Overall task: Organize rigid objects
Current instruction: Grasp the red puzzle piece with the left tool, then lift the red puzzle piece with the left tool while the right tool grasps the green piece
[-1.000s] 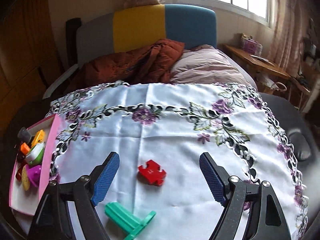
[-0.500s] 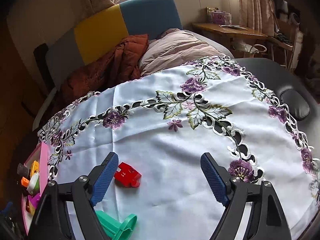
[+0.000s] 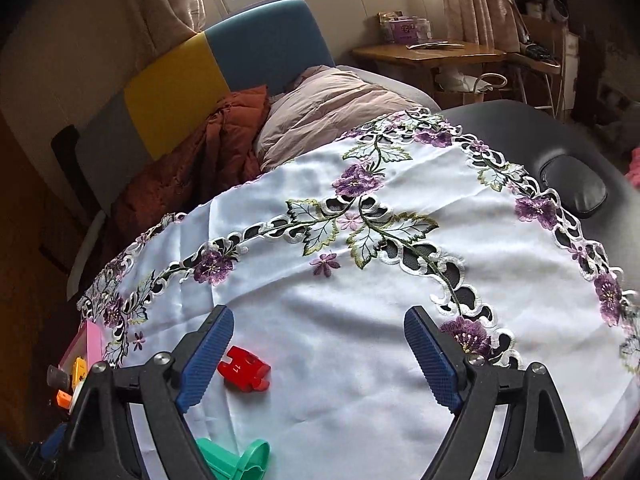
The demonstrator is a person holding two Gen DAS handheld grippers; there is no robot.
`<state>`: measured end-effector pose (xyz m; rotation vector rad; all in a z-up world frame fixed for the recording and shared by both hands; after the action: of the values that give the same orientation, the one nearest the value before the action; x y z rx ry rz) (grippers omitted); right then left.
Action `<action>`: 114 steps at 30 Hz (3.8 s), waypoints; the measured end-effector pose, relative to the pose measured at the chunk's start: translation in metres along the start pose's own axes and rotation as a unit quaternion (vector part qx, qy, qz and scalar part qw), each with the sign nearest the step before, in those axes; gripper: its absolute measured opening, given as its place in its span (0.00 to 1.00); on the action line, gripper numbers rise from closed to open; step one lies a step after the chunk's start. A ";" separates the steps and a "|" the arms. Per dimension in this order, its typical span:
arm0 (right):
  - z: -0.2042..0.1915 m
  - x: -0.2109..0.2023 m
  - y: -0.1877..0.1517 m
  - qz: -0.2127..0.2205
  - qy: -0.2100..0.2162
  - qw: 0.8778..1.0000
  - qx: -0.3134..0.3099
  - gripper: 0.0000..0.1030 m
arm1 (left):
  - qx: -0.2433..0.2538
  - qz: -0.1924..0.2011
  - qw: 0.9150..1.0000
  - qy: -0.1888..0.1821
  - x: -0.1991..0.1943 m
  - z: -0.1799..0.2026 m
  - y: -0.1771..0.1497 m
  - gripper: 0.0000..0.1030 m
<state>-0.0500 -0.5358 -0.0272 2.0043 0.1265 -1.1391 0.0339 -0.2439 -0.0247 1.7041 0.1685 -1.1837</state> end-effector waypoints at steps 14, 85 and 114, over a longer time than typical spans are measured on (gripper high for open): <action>0.013 -0.001 0.006 0.001 0.008 0.999 0.041 0.87 | 0.090 -0.049 0.989 -0.110 0.059 0.088 0.037 0.38; -0.021 0.032 -0.013 -0.101 0.080 0.991 -0.027 0.88 | 0.026 -0.032 0.992 -0.116 0.074 0.043 0.061 0.47; -0.114 0.034 -0.110 -0.205 0.077 0.895 -0.389 0.29 | -0.135 0.042 0.989 -0.049 -0.067 -0.116 -0.041 0.47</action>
<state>-0.0022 -0.3937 -0.0880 1.3523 0.9704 -0.9518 0.0479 -0.1065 0.0005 1.3999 0.1856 -1.1253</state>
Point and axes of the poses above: each gripper's, at about its wrist camera, not at the fingertips, and x roughly the way its jaws point, z to its right, y to its top, the point moved 1 cm from there along x, roughly the way its jaws point, and after that the axes turned 1 degree about z, right-handed, at the moved point
